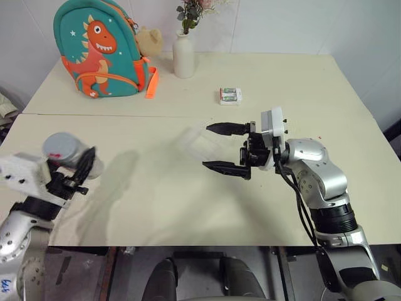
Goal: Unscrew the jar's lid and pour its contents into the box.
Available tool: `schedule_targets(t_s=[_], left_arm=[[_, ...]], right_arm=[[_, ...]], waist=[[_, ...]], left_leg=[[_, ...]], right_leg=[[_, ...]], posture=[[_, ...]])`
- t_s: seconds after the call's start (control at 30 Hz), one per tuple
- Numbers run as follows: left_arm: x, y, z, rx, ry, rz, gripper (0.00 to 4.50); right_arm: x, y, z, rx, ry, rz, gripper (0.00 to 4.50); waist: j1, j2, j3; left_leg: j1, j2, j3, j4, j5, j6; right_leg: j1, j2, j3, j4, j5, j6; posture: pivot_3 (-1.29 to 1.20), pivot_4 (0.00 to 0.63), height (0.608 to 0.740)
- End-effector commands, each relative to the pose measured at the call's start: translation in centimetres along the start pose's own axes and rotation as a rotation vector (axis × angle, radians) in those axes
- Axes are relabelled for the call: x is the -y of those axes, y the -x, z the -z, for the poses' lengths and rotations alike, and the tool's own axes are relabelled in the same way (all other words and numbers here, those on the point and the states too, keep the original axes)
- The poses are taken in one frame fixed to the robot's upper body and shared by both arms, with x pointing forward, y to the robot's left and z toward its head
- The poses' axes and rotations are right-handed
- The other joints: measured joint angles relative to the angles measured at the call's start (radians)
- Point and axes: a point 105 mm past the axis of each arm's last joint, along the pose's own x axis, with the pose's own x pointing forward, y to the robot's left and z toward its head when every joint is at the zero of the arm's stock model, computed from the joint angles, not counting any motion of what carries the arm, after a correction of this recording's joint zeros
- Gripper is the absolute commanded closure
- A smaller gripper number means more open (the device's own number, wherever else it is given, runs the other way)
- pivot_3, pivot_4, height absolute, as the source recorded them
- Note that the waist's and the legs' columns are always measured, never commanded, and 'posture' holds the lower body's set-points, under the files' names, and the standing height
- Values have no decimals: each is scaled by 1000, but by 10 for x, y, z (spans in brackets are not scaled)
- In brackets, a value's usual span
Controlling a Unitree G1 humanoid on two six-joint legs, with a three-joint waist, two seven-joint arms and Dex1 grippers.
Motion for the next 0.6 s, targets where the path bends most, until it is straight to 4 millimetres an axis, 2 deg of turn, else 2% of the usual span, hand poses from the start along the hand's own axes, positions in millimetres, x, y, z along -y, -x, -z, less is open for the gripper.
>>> schedule_targets(t_s=[0.03,0.1,0.2,0.23,0.27,0.3,0.6], left_arm=[[31,-21,2,-40,45,284,2507],[46,-33,2,-57,55,423,2507],[57,-45,1,-62,71,513,2507],[63,-49,2,-69,81,553,2507],[70,-53,3,-70,88,597,2507],[74,-55,3,-71,92,624,2507],[94,-73,-2,-38,98,738,2507]], right_arm=[[-2,-6,-15,-6,16,-1,0],[-4,-11,-22,-4,2,-4,0],[-6,-16,-27,-6,-23,-2,0],[-7,-19,-30,-2,-40,-3,0],[-8,-23,-33,1,-60,-4,0],[-9,-25,-35,3,-75,-6,0],[-6,-50,-32,-21,-127,11,0]], waist=[[0,0,0],[-1,0,0],[-6,0,0],[-6,0,0],[-6,0,0],[-5,0,0],[-2,0,0]], left_leg=[[0,0,0,0,0,0],[0,0,0,0,0,0],[0,1,0,-1,0,0],[0,1,0,-1,0,0],[0,1,0,-2,0,0],[0,1,0,-2,0,0],[-1,2,0,-3,0,0]], right_leg=[[0,0,0,0,0,0],[-1,0,0,1,0,0],[-2,1,0,2,0,1],[-2,1,0,2,2,4],[-2,1,0,2,7,14],[-3,2,0,2,7,15],[-4,2,-1,2,7,15]], posture=[[0,150,740],[0,150,740],[0,150,740],[0,150,740],[0,150,740],[0,150,740],[0,150,740]])
